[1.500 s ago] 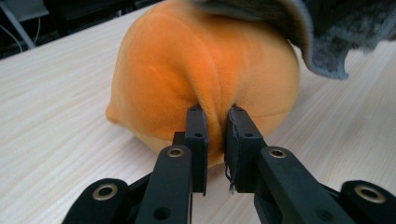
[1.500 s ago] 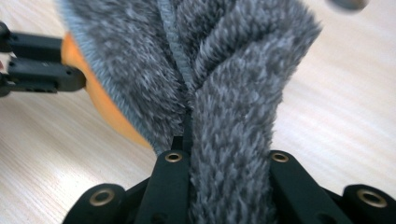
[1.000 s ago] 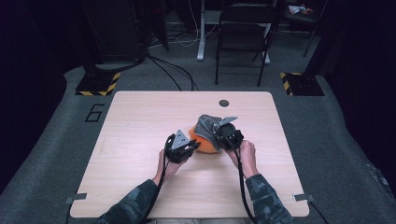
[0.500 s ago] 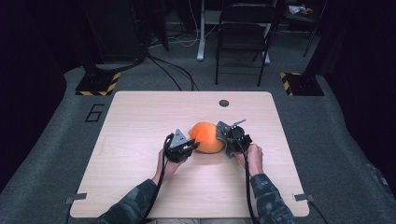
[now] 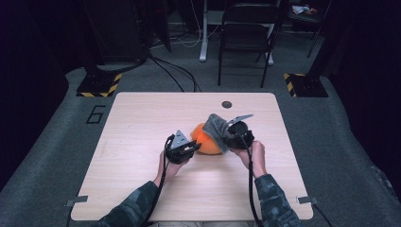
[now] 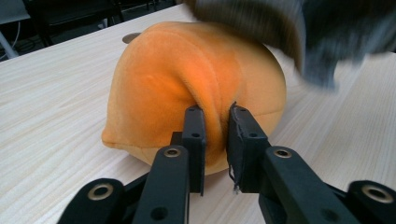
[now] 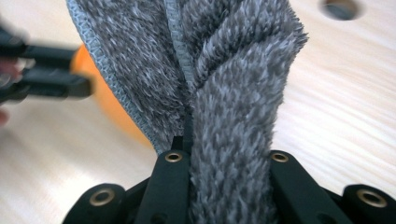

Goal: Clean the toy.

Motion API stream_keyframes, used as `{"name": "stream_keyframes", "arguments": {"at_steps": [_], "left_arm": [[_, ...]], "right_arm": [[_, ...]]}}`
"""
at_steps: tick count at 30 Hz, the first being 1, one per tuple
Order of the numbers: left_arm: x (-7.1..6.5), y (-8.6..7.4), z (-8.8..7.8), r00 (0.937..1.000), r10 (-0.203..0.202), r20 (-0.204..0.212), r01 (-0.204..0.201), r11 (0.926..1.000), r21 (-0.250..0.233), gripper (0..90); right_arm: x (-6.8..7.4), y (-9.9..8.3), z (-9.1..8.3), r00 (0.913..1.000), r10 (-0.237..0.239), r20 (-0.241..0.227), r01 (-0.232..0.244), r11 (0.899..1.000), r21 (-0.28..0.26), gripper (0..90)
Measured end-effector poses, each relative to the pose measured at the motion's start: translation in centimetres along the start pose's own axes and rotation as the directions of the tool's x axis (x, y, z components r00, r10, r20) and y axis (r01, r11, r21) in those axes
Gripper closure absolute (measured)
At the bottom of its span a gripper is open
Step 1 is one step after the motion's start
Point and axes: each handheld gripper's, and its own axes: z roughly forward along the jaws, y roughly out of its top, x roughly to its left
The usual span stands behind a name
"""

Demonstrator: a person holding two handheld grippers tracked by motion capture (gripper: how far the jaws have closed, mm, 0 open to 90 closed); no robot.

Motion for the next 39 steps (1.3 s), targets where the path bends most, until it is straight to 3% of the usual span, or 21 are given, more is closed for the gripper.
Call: {"name": "stream_keyframes", "arguments": {"at_steps": [3, 5, 8, 10, 13, 17, 18, 21, 22, 24, 26, 28, 30, 39], "left_arm": [[-0.1, 0.2, -0.2, 0.9999, -0.009, -0.004, 0.009, 0.9999, 0.014, 61.5], [-0.3, 0.4, -0.5, 0.9994, 0.009, -0.034, -0.008, 0.9999, 0.015, 48.4], [-0.3, 0.3, -0.2, 0.9986, 0.026, -0.046, -0.024, 0.9988, 0.043, 44.2], [-0.2, -0.2, 0.5, 0.9988, 0.02, -0.044, -0.017, 0.9968, 0.078, 49.9], [-0.4, -0.5, 0.9, 0.9987, 0.018, -0.047, -0.015, 0.9975, 0.07, 65.5], [-0.3, -0.4, 0.6, 0.9987, 0.021, -0.046, -0.018, 0.9986, 0.051, 76.8], [-0.3, -0.3, 0.5, 0.9993, 0.006, -0.038, -0.004, 0.999, 0.045, 77.5], [-0.6, -0.1, 0.4, 0.9994, 0.015, -0.032, -0.014, 0.9993, 0.036, 78.6], [-0.8, 0.1, 0.4, 0.9994, 0.022, -0.025, -0.021, 0.9992, 0.033, 78.7], [-1.1, 0.2, 0.3, 0.9993, 0.03, -0.02, -0.03, 0.999, 0.034, 78.7], [-1.2, 0.1, 0.5, 0.9993, 0.031, -0.022, -0.03, 0.9986, 0.044, 78.6], [-1.0, 0.0, 0.6, 0.9997, 0.02, -0.013, -0.019, 0.9985, 0.051, 78.5], [-1.1, -0.1, 0.6, 0.9995, 0.024, -0.022, -0.023, 0.999, 0.039, 78.3], [-0.7, -0.1, 0.6, 0.9994, 0.026, -0.023, -0.024, 0.9984, 0.052, 77.9]], "right_arm": [[1.2, -0.6, 2.2, 0.9975, -0.051, 0.049, 0.049, 0.998, 0.038, 78.7], [0.9, -0.7, 2.2, 0.999, -0.034, 0.028, 0.033, 0.999, 0.036, 78.7], [0.5, -0.8, 2.1, 0.9996, -0.014, 0.025, 0.013, 0.999, 0.03, 78.6], [0.5, -0.9, 2.1, 0.9995, -0.017, 0.025, 0.016, 0.999, 0.032, 78.7], [0.7, -0.9, 2.2, 0.9993, -0.025, 0.029, 0.024, 0.999, 0.03, 78.6], [0.5, -0.5, 1.2, 0.9993, -0.023, 0.029, 0.022, 1.0, 0.016, 78.6], [0.5, -0.3, 0.8, 0.9994, -0.019, 0.03, 0.019, 1.0, -0.005, 78.6], [1.6, 0.7, -1.1, 0.9994, -0.028, 0.02, 0.029, 0.995, -0.091, 78.6], [2.1, 0.9, -1.3, 0.9985, -0.052, 0.017, 0.053, 0.993, -0.103, 78.6], [3.3, 1.1, -0.9, 0.9953, -0.094, 0.022, 0.096, 0.991, -0.095, 78.5], [3.9, 0.8, 0.3, 0.9917, -0.123, 0.039, 0.125, 0.991, -0.05, 78.6], [3.7, 0.5, 0.9, 0.9907, -0.127, 0.049, 0.129, 0.991, -0.042, 78.6], [3.1, 0.4, 1.0, 0.9946, -0.094, 0.045, 0.095, 0.995, -0.035, 78.6], [0.6, -0.8, 1.5, 0.9974, -0.034, 0.064, 0.033, 0.999, 0.014, 78.6]]}}
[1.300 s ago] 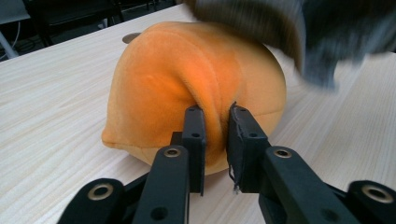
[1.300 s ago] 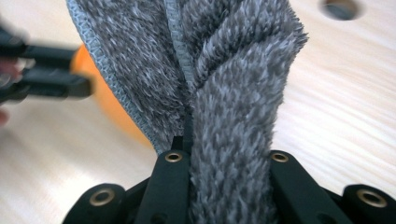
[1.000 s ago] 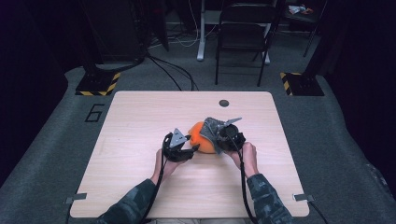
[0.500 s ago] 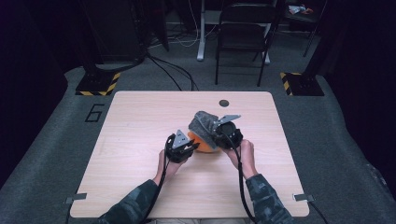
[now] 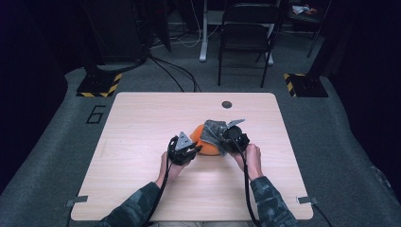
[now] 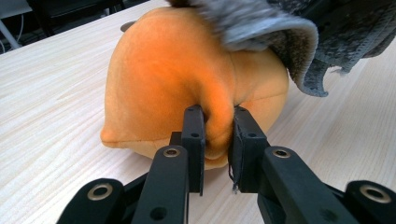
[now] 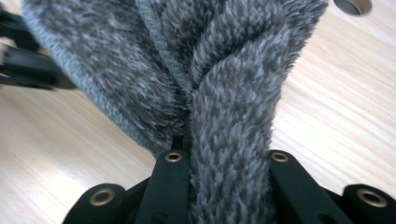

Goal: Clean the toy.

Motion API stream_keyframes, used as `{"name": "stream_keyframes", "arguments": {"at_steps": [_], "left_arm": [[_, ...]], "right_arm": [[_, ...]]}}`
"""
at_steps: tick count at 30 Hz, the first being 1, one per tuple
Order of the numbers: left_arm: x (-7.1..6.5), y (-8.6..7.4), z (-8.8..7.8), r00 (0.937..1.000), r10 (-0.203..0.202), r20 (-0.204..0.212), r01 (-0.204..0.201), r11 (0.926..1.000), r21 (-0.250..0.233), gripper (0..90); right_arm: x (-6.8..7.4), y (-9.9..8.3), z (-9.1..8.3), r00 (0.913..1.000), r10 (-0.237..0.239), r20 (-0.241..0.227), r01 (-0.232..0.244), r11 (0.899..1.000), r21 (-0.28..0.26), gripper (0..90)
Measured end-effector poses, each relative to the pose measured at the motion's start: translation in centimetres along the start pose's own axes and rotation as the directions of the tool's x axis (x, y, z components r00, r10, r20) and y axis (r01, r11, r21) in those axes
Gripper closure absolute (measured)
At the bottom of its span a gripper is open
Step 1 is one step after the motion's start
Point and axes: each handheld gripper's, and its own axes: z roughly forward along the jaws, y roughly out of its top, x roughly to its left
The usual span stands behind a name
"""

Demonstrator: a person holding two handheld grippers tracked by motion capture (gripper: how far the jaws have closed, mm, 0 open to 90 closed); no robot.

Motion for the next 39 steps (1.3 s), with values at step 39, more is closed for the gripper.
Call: {"name": "stream_keyframes", "arguments": {"at_steps": [39], "left_arm": [[0.4, -0.1, 0.0, 0.9994, -0.014, -0.031, 0.014, 0.9999, 0.006, 45.3]], "right_arm": [[-1.5, -0.8, 1.0, 0.9979, 0.061, -0.021, -0.06, 0.997, 0.046, 78.7]]}}
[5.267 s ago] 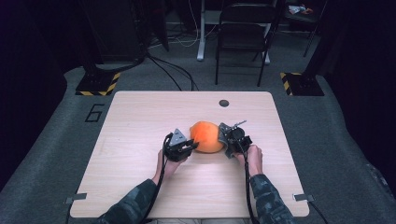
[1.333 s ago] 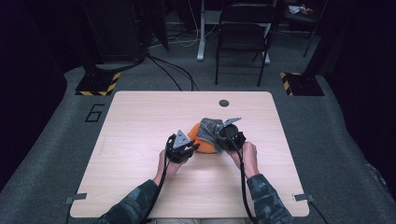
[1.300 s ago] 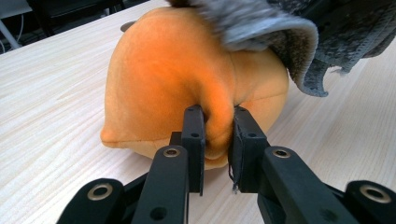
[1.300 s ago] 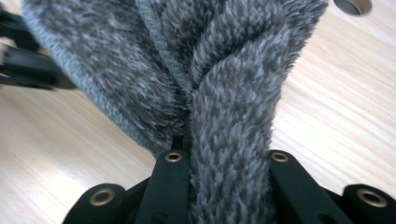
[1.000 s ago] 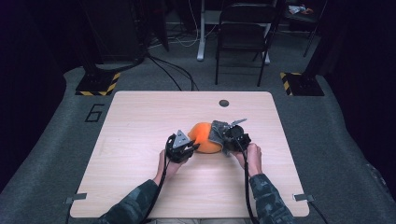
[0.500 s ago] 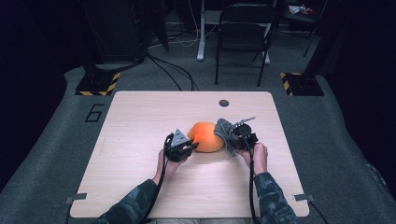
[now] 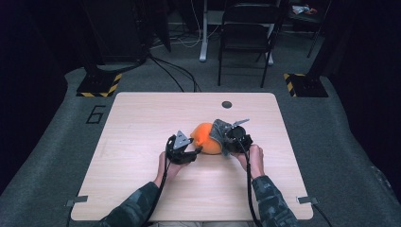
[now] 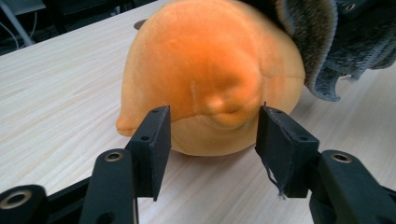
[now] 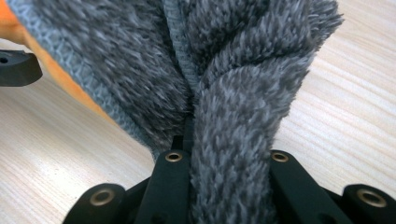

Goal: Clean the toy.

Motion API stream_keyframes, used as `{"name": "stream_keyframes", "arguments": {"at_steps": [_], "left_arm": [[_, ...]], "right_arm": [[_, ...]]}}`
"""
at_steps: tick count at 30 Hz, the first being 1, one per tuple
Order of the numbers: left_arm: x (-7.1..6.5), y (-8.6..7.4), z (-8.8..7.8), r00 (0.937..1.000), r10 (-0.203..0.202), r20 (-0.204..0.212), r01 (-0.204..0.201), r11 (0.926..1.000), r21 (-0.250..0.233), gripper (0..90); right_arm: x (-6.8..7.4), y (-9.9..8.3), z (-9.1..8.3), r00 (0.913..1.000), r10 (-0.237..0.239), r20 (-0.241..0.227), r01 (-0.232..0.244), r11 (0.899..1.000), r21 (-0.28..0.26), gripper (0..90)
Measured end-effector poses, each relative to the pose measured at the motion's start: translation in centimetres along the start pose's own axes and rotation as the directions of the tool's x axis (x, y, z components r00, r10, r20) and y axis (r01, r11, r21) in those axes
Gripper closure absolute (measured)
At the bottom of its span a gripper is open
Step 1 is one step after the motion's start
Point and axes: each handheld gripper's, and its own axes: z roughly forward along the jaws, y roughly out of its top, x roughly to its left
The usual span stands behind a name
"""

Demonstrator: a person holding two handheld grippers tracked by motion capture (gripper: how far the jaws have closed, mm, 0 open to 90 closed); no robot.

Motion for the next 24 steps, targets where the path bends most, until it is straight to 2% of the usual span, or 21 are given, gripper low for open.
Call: {"name": "stream_keyframes", "arguments": {"at_steps": [2, 4, 6, 8, 9, 10, 13, 15, 17, 19, 21, 24], "left_arm": [[-0.4, 0.0, 0.3, 0.9999, 0.004, 0.015, -0.004, 0.9999, -0.012, 47.4], [-0.7, -0.2, 0.6, 0.9999, 0.016, -0.001, -0.016, 0.9998, -0.014, 57.3], [-0.5, -0.4, 0.8, 1.0, 0.001, -0.004, -0.001, 0.9997, -0.024, 68.8], [-0.3, -0.5, 0.7, 0.9999, -0.016, 0.0, 0.016, 0.9995, -0.026, 76.1], [-0.2, -0.4, 0.5, 1.0, -0.009, -0.004, 0.009, 0.9997, -0.024, 77.7], [-0.1, -0.3, 0.3, 0.9998, -0.018, 0.0, 0.018, 0.9994, -0.031, 78.9], [-0.2, 0.1, 0.0, 0.9995, -0.029, 0.015, 0.03, 0.9986, -0.044, 80.3], [-0.6, 0.5, -0.3, 0.9995, -0.018, 0.025, 0.019, 0.9985, -0.052, 80.4], [-0.8, 0.6, -0.4, 0.9994, -0.016, 0.032, 0.017, 0.9987, -0.048, 80.4], [-0.6, 0.5, -0.2, 0.9989, -0.031, 0.036, 0.032, 0.9984, -0.047, 80.4], [-0.4, 0.4, -0.2, 0.9988, -0.032, 0.036, 0.034, 0.9986, -0.042, 80.3], [-0.4, 0.4, -0.1, 0.9989, -0.032, 0.035, 0.034, 0.9986, -0.04, 80.1]], "right_arm": [[0.1, 0.0, 0.1, 1.0, -0.007, 0.001, 0.007, 1.0, -0.009, 78.6], [0.2, 0.0, 0.1, 0.9998, -0.015, 0.014, 0.015, 1.0, -0.007, 78.7], [0.3, 0.0, 0.1, 0.9998, -0.016, 0.015, 0.016, 1.0, -0.013, 78.6], [0.2, 0.1, -0.3, 0.9999, -0.011, 0.006, 0.011, 1.0, -0.008, 78.6], [0.3, 0.3, -0.7, 1.0, -0.002, 0.002, 0.002, 1.0, -0.018, 78.6], [0.4, 0.6, -1.5, 0.9998, -0.012, 0.014, 0.013, 0.999, -0.048, 78.6], [1.8, 1.6, -3.3, 0.9997, -0.023, -0.007, 0.022, 0.992, -0.127, 78.7], [3.2, 2.1, -3.7, 0.9975, -0.071, -0.007, 0.069, 0.986, -0.153, 78.6], [4.3, 2.2, -3.3, 0.9937, -0.112, 0.01, 0.112, 0.983, -0.148, 78.6], [4.6, 2.0, -2.6, 0.9879, -0.147, 0.05, 0.152, 0.979, -0.133, 78.7], [4.1, 1.9, -2.2, 0.9922, -0.121, 0.032, 0.124, 0.985, -0.119, 78.7], [3.2, 1.6, -1.9, 0.9946, -0.097, 0.037, 0.1, 0.989, -0.109, 78.7]]}}
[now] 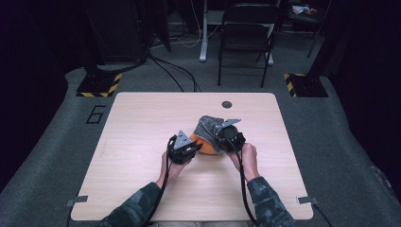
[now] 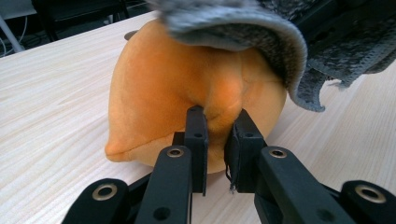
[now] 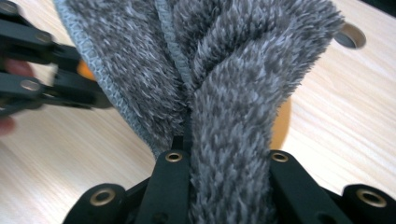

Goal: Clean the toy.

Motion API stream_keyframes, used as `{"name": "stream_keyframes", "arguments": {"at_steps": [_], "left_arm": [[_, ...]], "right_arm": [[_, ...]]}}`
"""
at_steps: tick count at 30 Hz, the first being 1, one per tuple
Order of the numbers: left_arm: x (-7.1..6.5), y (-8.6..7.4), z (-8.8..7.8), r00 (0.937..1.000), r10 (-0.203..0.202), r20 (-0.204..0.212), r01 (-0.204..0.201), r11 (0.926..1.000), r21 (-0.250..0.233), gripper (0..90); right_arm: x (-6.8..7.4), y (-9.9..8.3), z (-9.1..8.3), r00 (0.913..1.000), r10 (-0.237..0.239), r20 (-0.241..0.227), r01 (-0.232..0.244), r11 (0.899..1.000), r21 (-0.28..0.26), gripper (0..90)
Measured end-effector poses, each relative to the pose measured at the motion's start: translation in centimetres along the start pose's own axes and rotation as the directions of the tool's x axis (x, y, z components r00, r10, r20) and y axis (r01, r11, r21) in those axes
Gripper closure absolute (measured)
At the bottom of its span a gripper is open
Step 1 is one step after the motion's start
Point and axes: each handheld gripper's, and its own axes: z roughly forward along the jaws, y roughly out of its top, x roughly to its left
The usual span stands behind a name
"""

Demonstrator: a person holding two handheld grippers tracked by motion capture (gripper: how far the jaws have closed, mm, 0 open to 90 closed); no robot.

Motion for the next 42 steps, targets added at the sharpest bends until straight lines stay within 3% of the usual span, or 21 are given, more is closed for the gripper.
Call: {"name": "stream_keyframes", "arguments": {"at_steps": [11, 18, 22, 25, 28, 31, 32, 34, 36, 39, 42], "left_arm": [[0.3, -0.2, 0.2, 0.9999, -0.012, 0.009, 0.012, 0.9999, -0.003, 79.7], [0.4, -0.3, 0.1, 0.9995, -0.028, 0.017, 0.028, 0.9996, 0.001, 79.3], [0.6, -0.4, 0.2, 0.9992, -0.036, 0.017, 0.036, 0.9993, -0.01, 79.1], [1.0, -0.3, 0.0, 0.9991, -0.04, 0.016, 0.04, 0.9992, -0.008, 78.7], [1.1, -0.4, 0.0, 0.9985, -0.05, 0.022, 0.05, 0.9987, -0.003, 78.5], [1.0, -0.3, 0.1, 0.9989, -0.041, 0.021, 0.041, 0.9991, -0.007, 78.0], [0.9, -0.4, 0.1, 0.999, -0.04, 0.018, 0.04, 0.9991, -0.011, 77.6], [0.8, -0.3, 0.1, 0.9992, -0.038, 0.015, 0.038, 0.9992, -0.015, 75.7], [0.8, -0.4, 0.1, 0.9992, -0.038, 0.013, 0.038, 0.9992, -0.011, 68.1], [0.5, -0.5, 0.0, 0.9999, -0.013, -0.008, 0.013, 0.9999, 0.01, 50.5], [0.5, -0.9, 0.5, 0.9991, -0.002, -0.043, 0.003, 0.9997, 0.024, 42.8]], "right_arm": [[-3.1, -2.3, 2.0, 0.9948, 0.098, 0.027, -0.1, 0.991, 0.092, 78.7], [-4.7, -4.5, 4.3, 0.9825, 0.184, 0.03, -0.186, 0.965, 0.182, 78.7], [-5.1, -4.9, 4.8, 0.9795, 0.2, 0.022, -0.2, 0.959, 0.201, 78.6], [-5.3, -4.4, 3.7, 0.9802, 0.196, 0.026, -0.198, 0.963, 0.186, 78.7], [-5.4, -3.0, 1.0, 0.9817, 0.189, 0.022, -0.19, 0.976, 0.107, 78.7], [-4.0, -1.4, -1.0, 0.9888, 0.148, -0.015, -0.148, 0.989, 0.03, 78.7], [-3.3, -1.0, -1.1, 0.9918, 0.126, -0.019, -0.126, 0.992, 0.021, 78.7], [-2.2, -0.8, -0.3, 0.9961, 0.082, -0.032, -0.08, 0.995, 0.053, 78.7], [-1.8, -1.1, 0.9, 0.9974, 0.071, -0.012, -0.07, 0.995, 0.069, 78.8], [-2.6, -1.7, 1.5, 0.9932, 0.113, -0.029, -0.11, 0.992, 0.068, 78.8], [-3.1, -2.0, 1.5, 0.9922, 0.123, -0.021, -0.121, 0.99, 0.076, 78.7]]}}
